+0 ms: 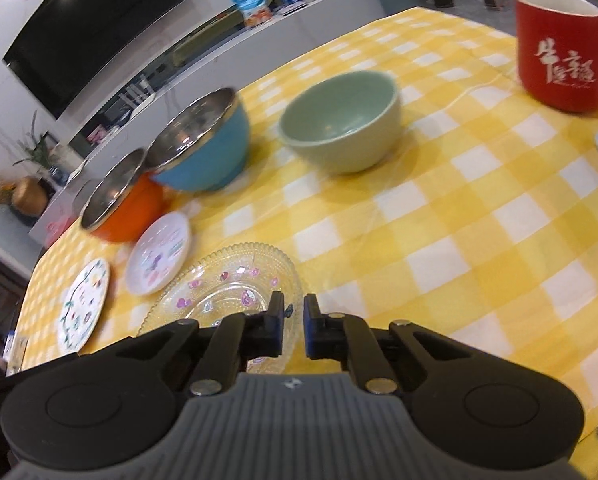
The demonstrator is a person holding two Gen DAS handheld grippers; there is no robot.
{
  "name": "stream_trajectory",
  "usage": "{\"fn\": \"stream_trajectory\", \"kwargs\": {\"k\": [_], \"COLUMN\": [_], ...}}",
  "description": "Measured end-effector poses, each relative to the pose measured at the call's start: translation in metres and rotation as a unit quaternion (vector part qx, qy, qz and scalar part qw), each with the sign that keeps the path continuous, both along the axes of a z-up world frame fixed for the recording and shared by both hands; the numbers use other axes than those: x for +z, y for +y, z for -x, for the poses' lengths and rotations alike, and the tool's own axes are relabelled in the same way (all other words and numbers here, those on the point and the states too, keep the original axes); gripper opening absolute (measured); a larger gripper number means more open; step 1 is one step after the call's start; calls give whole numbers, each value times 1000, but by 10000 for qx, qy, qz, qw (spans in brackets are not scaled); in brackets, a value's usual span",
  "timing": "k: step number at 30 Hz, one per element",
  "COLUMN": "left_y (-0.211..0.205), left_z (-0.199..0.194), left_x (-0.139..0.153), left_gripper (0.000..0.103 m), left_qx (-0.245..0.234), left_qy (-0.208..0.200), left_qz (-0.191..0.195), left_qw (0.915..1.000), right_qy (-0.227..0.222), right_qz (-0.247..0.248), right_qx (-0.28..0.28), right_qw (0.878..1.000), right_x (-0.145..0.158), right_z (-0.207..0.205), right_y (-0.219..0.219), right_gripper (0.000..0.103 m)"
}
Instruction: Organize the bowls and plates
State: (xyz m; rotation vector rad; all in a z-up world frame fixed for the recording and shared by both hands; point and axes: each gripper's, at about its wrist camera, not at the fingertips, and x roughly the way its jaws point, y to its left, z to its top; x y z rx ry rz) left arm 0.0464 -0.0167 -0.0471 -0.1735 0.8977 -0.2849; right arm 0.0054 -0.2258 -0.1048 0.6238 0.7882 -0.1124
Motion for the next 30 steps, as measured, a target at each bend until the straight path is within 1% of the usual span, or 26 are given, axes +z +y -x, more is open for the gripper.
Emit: {"fn": "stream_trajectory", "kwargs": {"k": [1, 2, 3, 4, 5, 6, 9, 10, 11, 12, 13, 14, 15, 17, 18, 19, 21, 23, 24, 25, 26, 27, 28, 29, 30], "left_y": [5, 10, 11, 11, 10, 12, 29, 37, 45, 52, 58, 64, 69, 75, 77, 79, 79, 79, 78, 78, 78, 77, 75, 73, 71], "left_z": [3, 6, 9, 13, 16, 17, 19, 19, 19, 19, 16, 14, 12, 9, 7, 5, 3, 3, 2, 1, 1, 0, -1, -1, -1], "left_x": [2, 5, 9, 13, 15, 15, 13, 13, 13, 12, 11, 9, 6, 0, -4, -8, -14, -19, -20, -21, -22, -22, -23, -24, -23], "left_gripper": [0, 0, 0, 0, 0, 0, 0, 4, 5, 10, 21, 25, 29, 31, 34, 34, 34, 34, 34, 34, 34, 30, 23, 22, 15], "left_qx": [-132, -185, -199, -176, -163, -160, 100, 236, 373, 497, 595, 690, 785, 892, 905, 885, 846, 800, 761, 727, 701, 681, 654, 611, 556], "left_qy": [-11, 32, -6, -116, -205, -233, -212, -219, -248, -279, -288, -277, -270, -248, -190, -123, -40, -9, 16, 34, 44, 55, 95, 98, 71], "left_qz": [215, 430, 476, 325, 123, 39, 21, 8, -2, -9, -25, -28, -4, 98, 163, 247, 355, 367, 367, 385, 394, 373, 320, 278, 258], "left_qw": [9997, 9989, 9987, 9992, 9996, 9996, 9997, 9995, 9990, 9984, 9978, 9972, 9965, 9957, 9956, 9957, 9958, 9961, 9964, 9966, 9968, 9970, 9973, 9977, 9981], "right_qy": [-51, -97, -170, -248, -226, -131, -19, -63, -61, -68, -62, -57, -77, -127, -186, -251, -323, -366, -382, -369, -329, -360, -376, -392, -396], "right_qz": [-30, -133, -252, -356, -364, -302, -36, 13, 91, 125, 118, 91, 62, 142, 186, 233, 260, 193, 128, 69, 37, 44, 70, 92, 89], "right_qx": [76, 183, 296, 440, 571, 649, 865, 891, 940, 947, 950, 934, 914, 863, 842, 817, 831, 817, 812, 830, 845, 833, 839, 862, 887], "right_qw": [10000, 9997, 9991, 9981, 9975, 9973, 9962, 9960, 9955, 9954, 9954, 9956, 9958, 9961, 9961, 9961, 9957, 9958, 9959, 9958, 9959, 9959, 9957, 9955, 9952], "right_x": [1, 1, 2, 3, 4, 2, -7, -7, -5, -4, -3, -3, -3, -2, -2, -1, -1, -3, -5, -7, -10, -11, -11, -11, -11], "right_z": [1, 1, 1, 1, -1, -3, -6, -6, -6, -6, -7, -7, -8, -9, -8, -9, -6, -8, -8, -9, -11, -10, -10, -11, -12], "right_y": [4, 8, 13, 19, 28, 37, 57, 60, 62, 62, 62, 61, 59, 57, 56, 56, 55, 53, 52, 51, 51, 51, 51, 52, 53], "right_gripper": [5, 4, 4, 3, 3, 4, 6, 6, 5, 5, 5, 5, 9, 23, 41, 43, 43, 41, 32, 27, 26, 25, 24, 24, 20]}}
